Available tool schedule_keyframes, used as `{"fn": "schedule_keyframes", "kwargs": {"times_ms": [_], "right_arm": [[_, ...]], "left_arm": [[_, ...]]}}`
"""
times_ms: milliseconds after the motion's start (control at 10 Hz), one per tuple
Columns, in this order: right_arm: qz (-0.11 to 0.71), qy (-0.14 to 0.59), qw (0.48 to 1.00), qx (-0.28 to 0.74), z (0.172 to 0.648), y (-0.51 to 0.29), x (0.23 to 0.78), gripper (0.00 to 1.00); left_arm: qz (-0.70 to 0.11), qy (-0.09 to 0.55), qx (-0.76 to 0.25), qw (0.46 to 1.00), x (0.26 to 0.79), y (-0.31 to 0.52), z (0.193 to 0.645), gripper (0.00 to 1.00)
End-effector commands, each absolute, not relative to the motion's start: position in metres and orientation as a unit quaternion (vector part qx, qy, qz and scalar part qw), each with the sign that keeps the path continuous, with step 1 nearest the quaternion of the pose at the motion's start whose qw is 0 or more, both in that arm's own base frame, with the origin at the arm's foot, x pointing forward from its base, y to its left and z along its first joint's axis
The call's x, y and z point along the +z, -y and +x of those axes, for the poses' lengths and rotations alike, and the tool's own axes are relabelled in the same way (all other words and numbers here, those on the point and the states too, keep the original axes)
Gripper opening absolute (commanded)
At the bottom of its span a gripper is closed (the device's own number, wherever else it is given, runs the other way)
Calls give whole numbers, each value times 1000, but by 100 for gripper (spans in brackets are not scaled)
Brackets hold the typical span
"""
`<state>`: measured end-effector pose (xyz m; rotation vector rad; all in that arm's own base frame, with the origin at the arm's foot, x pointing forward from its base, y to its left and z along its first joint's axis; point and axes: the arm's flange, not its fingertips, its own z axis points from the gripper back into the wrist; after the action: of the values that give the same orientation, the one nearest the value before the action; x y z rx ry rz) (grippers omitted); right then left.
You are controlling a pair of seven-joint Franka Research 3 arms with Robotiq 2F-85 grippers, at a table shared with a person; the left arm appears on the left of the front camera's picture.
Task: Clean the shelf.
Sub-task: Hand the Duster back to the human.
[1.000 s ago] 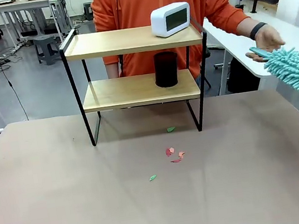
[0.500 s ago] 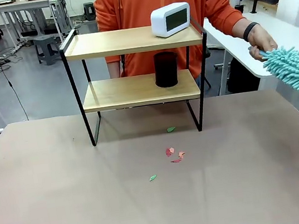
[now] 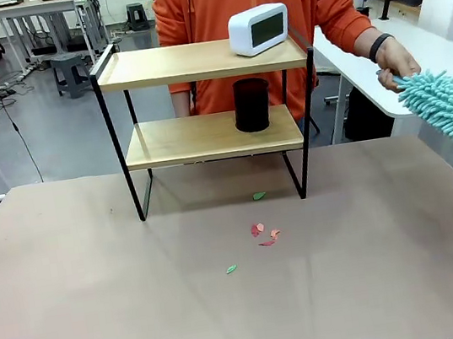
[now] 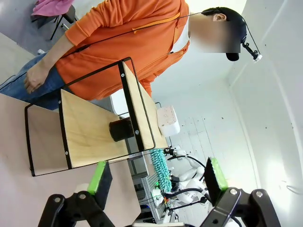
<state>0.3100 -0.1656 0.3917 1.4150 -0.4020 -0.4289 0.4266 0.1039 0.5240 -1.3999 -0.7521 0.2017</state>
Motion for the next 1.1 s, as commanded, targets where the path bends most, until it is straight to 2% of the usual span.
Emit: {"fn": "schedule_keyframes", "kwargs": {"times_ms": [0, 200, 300, 700, 1000], "right_arm": [[639, 181, 723, -191, 313, 164, 396, 100], [635, 182, 725, -192, 314, 166, 399, 97], [637, 184, 723, -193, 315, 165, 400, 100], [635, 179, 729, -182, 324, 153, 398, 100], [650, 193, 714, -175, 357, 87, 408, 100]], "left_arm": [[-630, 332, 89, 696, 527, -104, 427, 100], [-630, 332, 89, 696, 527, -104, 427, 100], [-630, 332, 89, 696, 527, -104, 427, 100], [-627, 337, 90, 696, 524, -104, 427, 100], [-616, 204, 23, 760, 464, -58, 387, 100]]}}
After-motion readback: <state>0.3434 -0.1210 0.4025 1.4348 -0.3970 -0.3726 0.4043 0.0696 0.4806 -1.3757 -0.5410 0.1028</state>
